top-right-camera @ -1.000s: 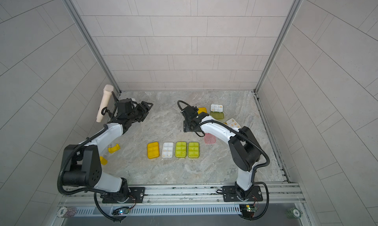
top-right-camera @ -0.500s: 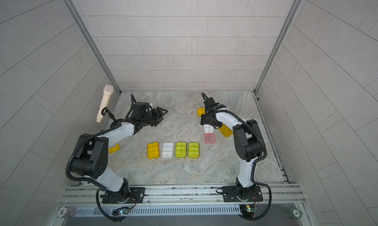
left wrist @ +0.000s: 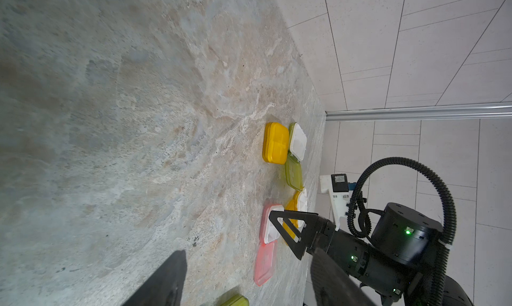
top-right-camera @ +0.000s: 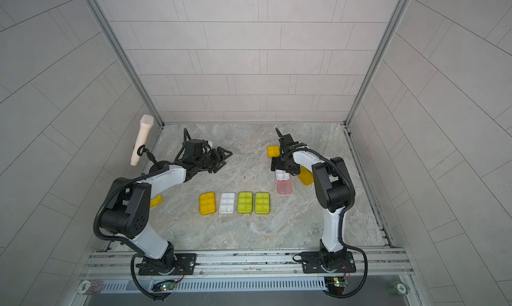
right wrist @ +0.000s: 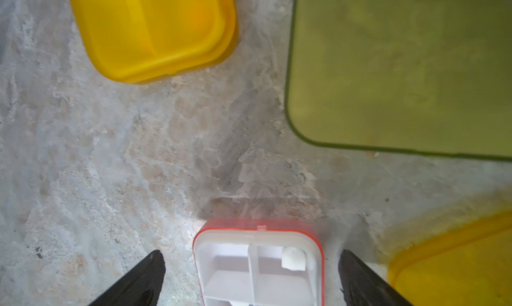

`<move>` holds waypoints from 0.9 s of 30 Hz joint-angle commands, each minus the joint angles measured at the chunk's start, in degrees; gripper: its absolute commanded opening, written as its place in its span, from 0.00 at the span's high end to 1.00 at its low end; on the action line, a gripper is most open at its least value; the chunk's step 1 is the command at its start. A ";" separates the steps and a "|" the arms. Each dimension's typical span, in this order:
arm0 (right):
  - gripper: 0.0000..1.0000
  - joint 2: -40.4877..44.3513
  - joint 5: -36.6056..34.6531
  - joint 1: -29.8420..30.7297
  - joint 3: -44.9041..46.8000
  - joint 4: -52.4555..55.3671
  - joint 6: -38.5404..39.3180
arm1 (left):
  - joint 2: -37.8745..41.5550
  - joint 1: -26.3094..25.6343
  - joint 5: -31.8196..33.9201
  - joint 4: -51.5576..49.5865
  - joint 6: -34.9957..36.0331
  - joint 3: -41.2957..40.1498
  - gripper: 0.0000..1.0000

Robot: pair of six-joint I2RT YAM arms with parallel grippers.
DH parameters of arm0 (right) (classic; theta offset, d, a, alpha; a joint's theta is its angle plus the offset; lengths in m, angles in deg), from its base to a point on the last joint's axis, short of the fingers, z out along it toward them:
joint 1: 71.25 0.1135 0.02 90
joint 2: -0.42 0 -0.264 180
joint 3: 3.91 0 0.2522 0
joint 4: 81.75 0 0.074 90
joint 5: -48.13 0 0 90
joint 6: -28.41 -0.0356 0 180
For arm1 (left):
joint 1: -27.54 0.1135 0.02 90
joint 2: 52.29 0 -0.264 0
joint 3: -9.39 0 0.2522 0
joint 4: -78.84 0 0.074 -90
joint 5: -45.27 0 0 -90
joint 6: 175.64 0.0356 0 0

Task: Close pillboxes
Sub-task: Adjust the pillbox at the center of the board.

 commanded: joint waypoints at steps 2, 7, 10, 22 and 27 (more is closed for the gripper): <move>0.01 -1.51 3.37 0.95 -0.98 -0.22 1.67 | -0.65 -0.11 -0.86 0.93 -0.10 1.74 0.25; 0.01 -3.38 5.94 3.57 -4.20 0.63 3.41 | -0.69 -0.13 -1.06 0.86 0.06 1.95 0.25; 0.03 -4.58 8.39 5.17 -6.01 0.98 4.06 | -0.76 -0.15 -1.22 0.81 0.15 2.01 0.25; 0.05 1.67 7.03 6.41 -5.58 3.96 3.55 | -1.79 -0.94 -1.50 0.75 0.52 2.40 0.26; 0.05 9.41 9.58 1.72 4.53 0.65 0.37 | -3.37 -2.88 -2.10 -1.38 3.24 4.18 0.27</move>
